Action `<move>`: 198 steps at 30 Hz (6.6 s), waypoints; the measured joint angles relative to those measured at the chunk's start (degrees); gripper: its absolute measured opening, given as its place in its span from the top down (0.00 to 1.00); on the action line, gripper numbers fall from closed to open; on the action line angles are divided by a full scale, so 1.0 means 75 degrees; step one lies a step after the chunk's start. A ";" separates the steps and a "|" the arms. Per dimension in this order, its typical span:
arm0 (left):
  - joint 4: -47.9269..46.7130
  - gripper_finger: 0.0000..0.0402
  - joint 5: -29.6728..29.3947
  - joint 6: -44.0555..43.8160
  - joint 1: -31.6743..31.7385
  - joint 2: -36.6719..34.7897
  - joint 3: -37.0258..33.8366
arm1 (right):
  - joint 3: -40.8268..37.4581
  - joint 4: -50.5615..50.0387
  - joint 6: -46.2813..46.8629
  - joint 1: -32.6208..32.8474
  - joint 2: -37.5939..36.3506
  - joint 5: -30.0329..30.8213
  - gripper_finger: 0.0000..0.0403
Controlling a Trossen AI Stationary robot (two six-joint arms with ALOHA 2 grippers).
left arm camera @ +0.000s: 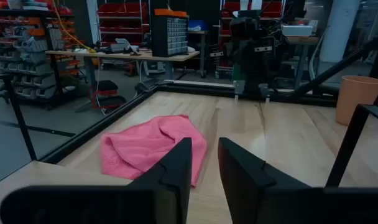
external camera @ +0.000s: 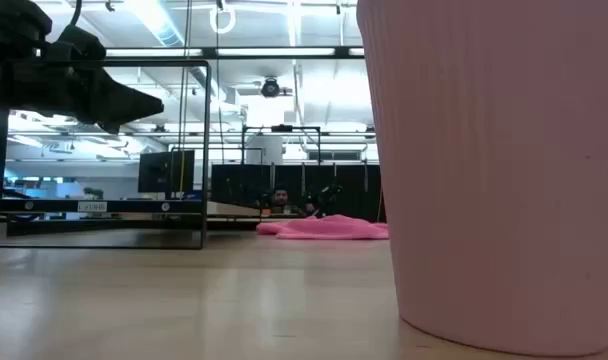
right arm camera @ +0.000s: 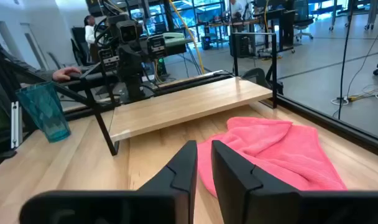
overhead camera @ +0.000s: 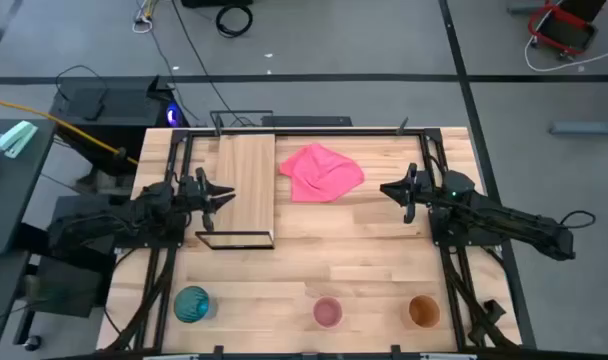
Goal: Stack small to large cups/mugs on shelf
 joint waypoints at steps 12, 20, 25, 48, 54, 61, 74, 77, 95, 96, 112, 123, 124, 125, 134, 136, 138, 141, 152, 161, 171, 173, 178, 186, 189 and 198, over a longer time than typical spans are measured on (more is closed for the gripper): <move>0.0001 0.79 -0.0001 -0.0003 0.0001 -0.0001 0.0000 | -0.0002 0.0001 0.0000 0.0000 0.0000 -0.0001 0.87; 0.0001 0.77 -0.0001 0.0000 -0.0002 0.0002 0.0003 | -0.0002 0.0001 0.0000 -0.0001 0.0000 -0.0002 0.87; -0.0002 0.78 0.0001 -0.0002 -0.0002 0.0002 0.0002 | 0.0000 0.0000 0.0000 0.0000 0.0003 -0.0002 0.87; 0.0000 0.79 -0.0001 -0.0001 -0.0002 0.0002 0.0000 | -0.0001 0.0001 0.0000 -0.0002 0.0001 0.0000 0.87; 0.0033 0.78 -0.0001 0.0278 -0.0001 0.0000 0.0003 | -0.0002 0.0000 0.0000 0.0000 0.0000 -0.0002 0.87; 0.0089 0.78 -0.0001 0.0201 0.0001 0.0001 0.0000 | -0.0001 0.0000 0.0000 0.0000 0.0001 -0.0001 0.87; 0.2460 0.78 0.0005 -0.2864 0.0001 -0.0001 0.0000 | -0.0002 0.0000 0.0000 0.0000 0.0000 -0.0002 0.87; 0.2958 0.78 0.0002 -0.2949 0.0001 -0.0001 0.0000 | -0.0002 0.0002 0.0000 -0.0001 0.0000 -0.0001 0.87; 0.4725 0.80 -0.0520 -0.4000 -0.0001 -0.0001 0.0000 | 0.0664 0.0842 0.5110 -0.0002 0.0003 -0.0001 0.87; 0.4833 0.81 -0.0688 -0.4054 0.0000 -0.0001 0.0000 | 0.0809 0.0844 0.5117 -0.0002 0.0003 -0.0002 0.87; 0.5442 0.83 -0.0905 -0.3953 0.0001 0.0115 0.1192 | 0.3828 0.0816 0.3327 -0.0002 0.0157 0.0604 0.87; 0.2269 0.82 0.0859 -0.3472 -0.0002 0.2315 0.3998 | 0.5365 -0.0636 0.3539 -0.0002 0.1798 -0.0208 0.87; 0.1770 0.82 0.1028 -0.3460 -0.0001 0.2600 0.4378 | 0.5530 -0.0754 0.3544 -0.0002 0.2019 -0.0446 0.87; 0.1296 0.82 0.1208 -0.3453 -0.0002 0.2862 0.4755 | 0.5725 -0.0909 0.3544 -0.0002 0.2258 -0.0706 0.87; -0.1856 0.85 0.2269 -0.2933 -0.0348 0.4912 0.7890 | 0.7909 -0.3242 0.3537 0.0006 0.4181 -0.2540 0.87; -0.2646 0.86 0.2252 -0.2684 -0.0530 0.5232 0.8521 | 0.8405 -0.3810 0.3535 0.0006 0.4512 -0.2844 0.87; -0.3632 0.86 0.1978 -0.2496 -0.0668 0.5507 0.9096 | 0.8878 -0.4339 0.3535 0.0014 0.4820 -0.3157 0.87; -0.5062 0.87 0.1217 -0.2476 -0.0846 0.5868 0.9710 | 0.9465 -0.5085 0.3535 0.0267 0.5231 -0.3443 0.87; -0.7208 0.87 0.0051 -0.2783 -0.0914 0.6759 1.0033 | 1.0058 -0.6296 0.3643 0.2962 0.6790 -0.2426 0.87; -0.8084 0.87 -0.1131 -0.2744 -0.0698 0.7158 1.0033 | 1.0058 -0.6031 0.4511 0.5169 0.8746 -0.2203 0.87; -0.8895 0.88 -0.1442 -0.3035 -0.0305 0.7416 1.0039 | 1.0058 -0.6494 0.4479 0.6079 0.9901 -0.0098 0.87; -0.8946 0.89 -0.1471 -0.3142 -0.0271 0.7517 1.0039 | 1.0058 -0.6511 0.4469 0.6175 1.0033 0.0388 0.87; -0.9376 0.88 -0.1504 -0.3320 -0.0134 0.7649 1.0047 | 1.0058 -0.6474 0.4467 0.6504 1.0461 0.0991 0.87; -1.0417 0.89 -0.1815 -0.3511 0.0241 0.7923 1.0039 | 1.0056 -0.6385 0.5074 0.6747 1.1347 0.1001 0.87; -1.0720 0.89 -0.2136 -0.3494 0.0435 0.8013 1.0039 | 1.0055 -0.6263 0.5389 0.6750 1.1546 0.0985 0.87; -1.0825 0.87 -0.2318 -0.2923 0.1057 0.8070 1.0039 | 1.0052 -0.5419 0.5788 0.6643 1.1512 0.1008 0.84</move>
